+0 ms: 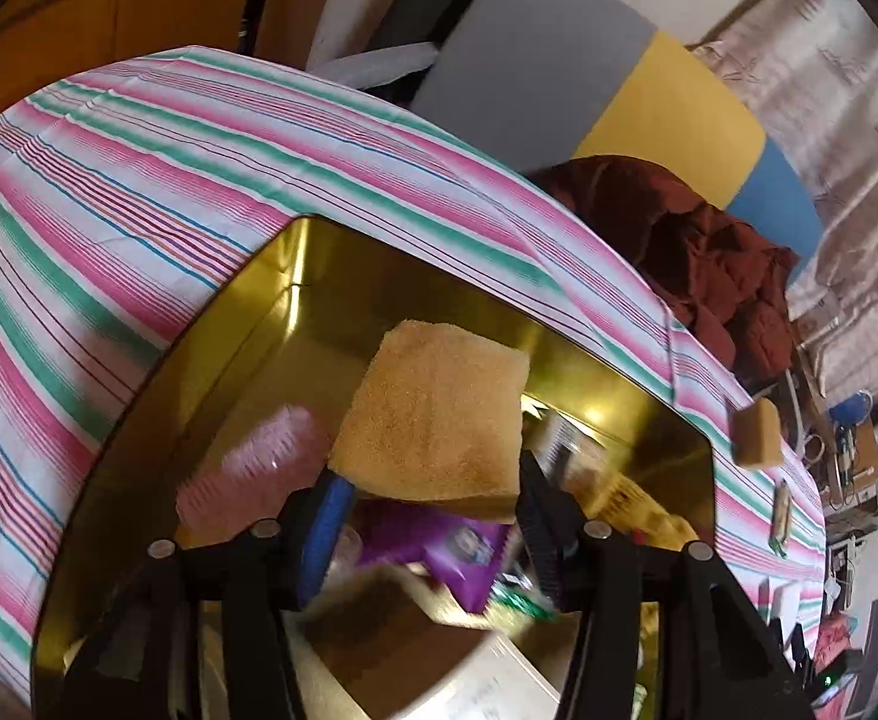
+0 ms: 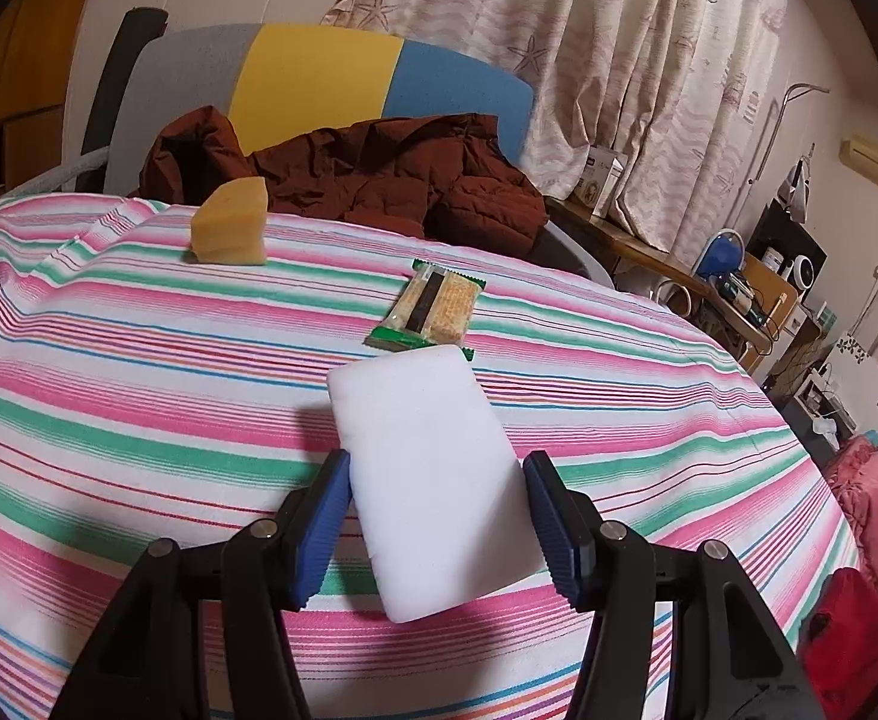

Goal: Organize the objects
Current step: 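Carry the yellow sponge into the gold tray and open the left gripper, then carry the white foam block over the gold tray and open the right gripper, then grasp the clear cracker packet with green ends with the right gripper, then grasp the yellow sponge wedge with the left gripper while the right holds the cracker packet, then carry the yellow sponge wedge into the gold tray and open the left gripper, then lower the cracker packet into the gold tray and open the right gripper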

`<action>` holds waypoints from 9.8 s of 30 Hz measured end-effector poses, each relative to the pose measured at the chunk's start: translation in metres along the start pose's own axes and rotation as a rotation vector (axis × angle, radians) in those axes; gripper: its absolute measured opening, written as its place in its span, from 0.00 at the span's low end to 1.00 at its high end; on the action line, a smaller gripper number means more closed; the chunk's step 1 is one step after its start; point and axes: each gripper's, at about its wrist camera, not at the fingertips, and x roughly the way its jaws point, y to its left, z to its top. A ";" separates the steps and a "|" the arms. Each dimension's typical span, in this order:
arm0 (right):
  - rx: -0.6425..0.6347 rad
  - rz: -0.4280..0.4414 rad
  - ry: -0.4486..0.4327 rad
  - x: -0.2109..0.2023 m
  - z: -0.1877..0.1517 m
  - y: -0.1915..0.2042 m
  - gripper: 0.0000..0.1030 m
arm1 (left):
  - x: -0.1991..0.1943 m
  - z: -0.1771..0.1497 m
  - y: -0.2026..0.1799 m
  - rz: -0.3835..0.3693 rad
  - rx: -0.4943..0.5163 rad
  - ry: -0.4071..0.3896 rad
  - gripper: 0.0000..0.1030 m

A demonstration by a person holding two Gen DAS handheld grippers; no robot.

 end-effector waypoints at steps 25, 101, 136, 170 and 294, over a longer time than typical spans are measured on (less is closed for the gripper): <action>-0.011 0.146 -0.096 -0.053 -0.002 0.019 0.57 | -0.087 -0.085 -0.001 -0.018 0.152 -0.302 0.80; 0.149 0.378 0.134 -0.010 0.033 0.041 0.84 | -0.076 -0.176 -0.161 -0.137 0.556 -0.112 0.80; 0.295 0.253 0.225 0.125 0.072 -0.040 0.46 | -0.017 -0.144 -0.260 -0.177 0.544 -0.048 0.80; 0.292 0.227 0.165 0.103 0.048 -0.031 0.46 | 0.149 -0.093 -0.368 -0.119 0.631 -0.085 0.50; -0.055 0.828 0.167 -0.086 0.138 0.329 0.56 | -0.121 -0.114 0.028 0.055 0.177 -0.286 0.74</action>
